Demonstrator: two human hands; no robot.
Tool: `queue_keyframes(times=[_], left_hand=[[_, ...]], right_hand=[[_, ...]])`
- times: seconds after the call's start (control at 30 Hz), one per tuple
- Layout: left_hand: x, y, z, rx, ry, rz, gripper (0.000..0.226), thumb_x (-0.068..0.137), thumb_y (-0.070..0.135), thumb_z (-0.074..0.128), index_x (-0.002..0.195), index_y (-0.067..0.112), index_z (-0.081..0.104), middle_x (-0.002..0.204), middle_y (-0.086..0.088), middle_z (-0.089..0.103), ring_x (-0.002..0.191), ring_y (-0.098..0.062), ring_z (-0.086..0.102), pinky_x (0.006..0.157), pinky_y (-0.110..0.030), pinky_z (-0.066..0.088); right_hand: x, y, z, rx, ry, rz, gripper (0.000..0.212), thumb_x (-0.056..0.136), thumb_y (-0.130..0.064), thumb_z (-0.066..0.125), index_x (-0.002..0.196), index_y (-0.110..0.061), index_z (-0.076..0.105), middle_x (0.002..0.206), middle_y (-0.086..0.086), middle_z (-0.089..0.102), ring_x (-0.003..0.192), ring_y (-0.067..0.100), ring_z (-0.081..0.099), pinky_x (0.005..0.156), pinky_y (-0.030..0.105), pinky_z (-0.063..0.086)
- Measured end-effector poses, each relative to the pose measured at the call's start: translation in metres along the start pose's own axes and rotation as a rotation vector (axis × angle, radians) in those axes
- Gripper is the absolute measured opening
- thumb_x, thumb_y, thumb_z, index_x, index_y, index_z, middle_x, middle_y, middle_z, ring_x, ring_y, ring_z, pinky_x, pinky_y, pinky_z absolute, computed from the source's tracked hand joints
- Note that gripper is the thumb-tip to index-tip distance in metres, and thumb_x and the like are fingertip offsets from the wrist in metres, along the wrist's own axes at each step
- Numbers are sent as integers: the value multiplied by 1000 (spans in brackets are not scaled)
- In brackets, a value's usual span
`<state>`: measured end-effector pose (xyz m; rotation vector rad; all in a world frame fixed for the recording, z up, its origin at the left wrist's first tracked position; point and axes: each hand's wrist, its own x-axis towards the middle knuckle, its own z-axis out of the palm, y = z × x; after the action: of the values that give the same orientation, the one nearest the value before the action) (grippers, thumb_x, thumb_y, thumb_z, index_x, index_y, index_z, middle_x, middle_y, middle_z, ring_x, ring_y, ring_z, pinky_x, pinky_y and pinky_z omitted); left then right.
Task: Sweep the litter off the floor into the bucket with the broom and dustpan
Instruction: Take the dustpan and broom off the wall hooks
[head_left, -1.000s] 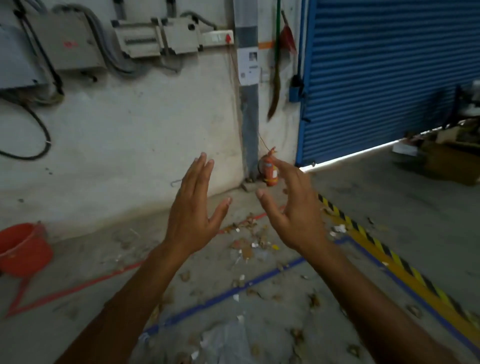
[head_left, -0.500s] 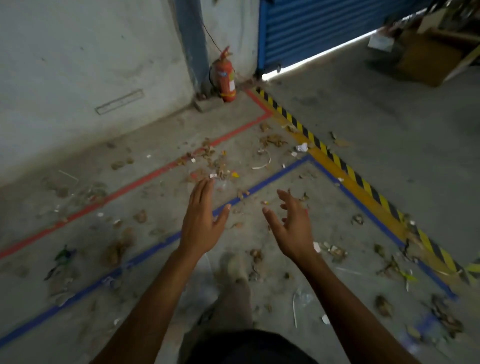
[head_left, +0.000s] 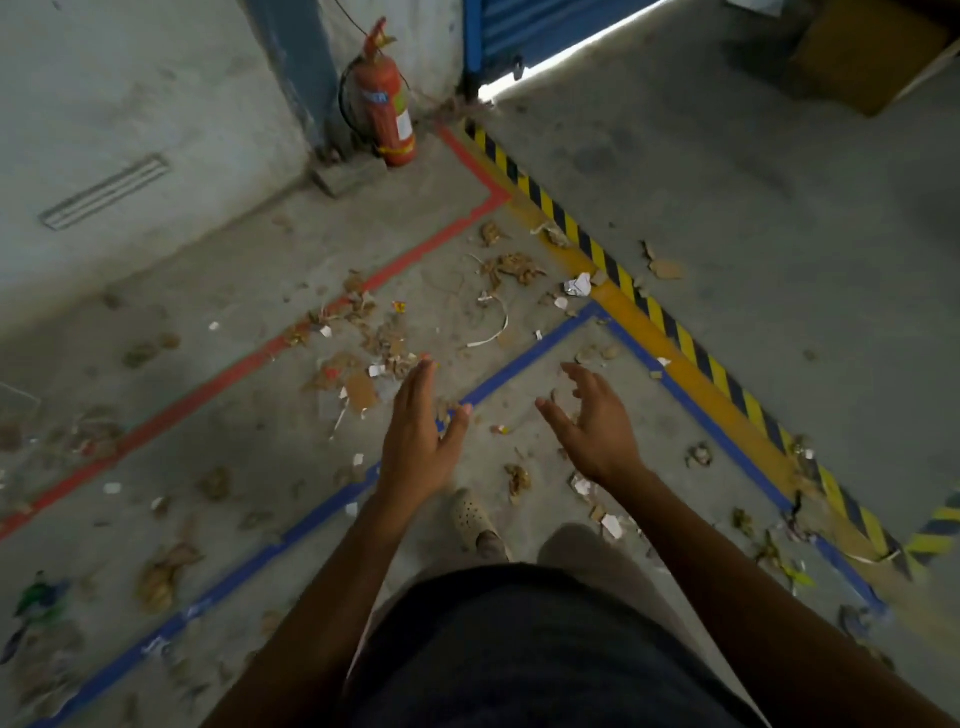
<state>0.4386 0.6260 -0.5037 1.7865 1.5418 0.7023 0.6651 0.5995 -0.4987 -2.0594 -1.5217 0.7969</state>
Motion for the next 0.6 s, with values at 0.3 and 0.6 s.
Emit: queue_keyframes(times=[0.3,0.6], left_hand=[[224,20,14,56,-63,8,79,94,50,51,156,6,30,160,-15,34,147,-28,34,118,-42,34],[460,92,17,31,225,83,75,96,46,52,153,1,35,156,-16,40,145,-23,37,116,-23,30]], right_hand=[[224,-15,-40,31,19,-35,70,95,-58,56,151,-19,40,149,9,49,131,26,51,102,42,46],[474,-58,-107,244,15,-199,78,89,-68,49,150,-20,40,149,5,47,129,23,53,96,52,52]])
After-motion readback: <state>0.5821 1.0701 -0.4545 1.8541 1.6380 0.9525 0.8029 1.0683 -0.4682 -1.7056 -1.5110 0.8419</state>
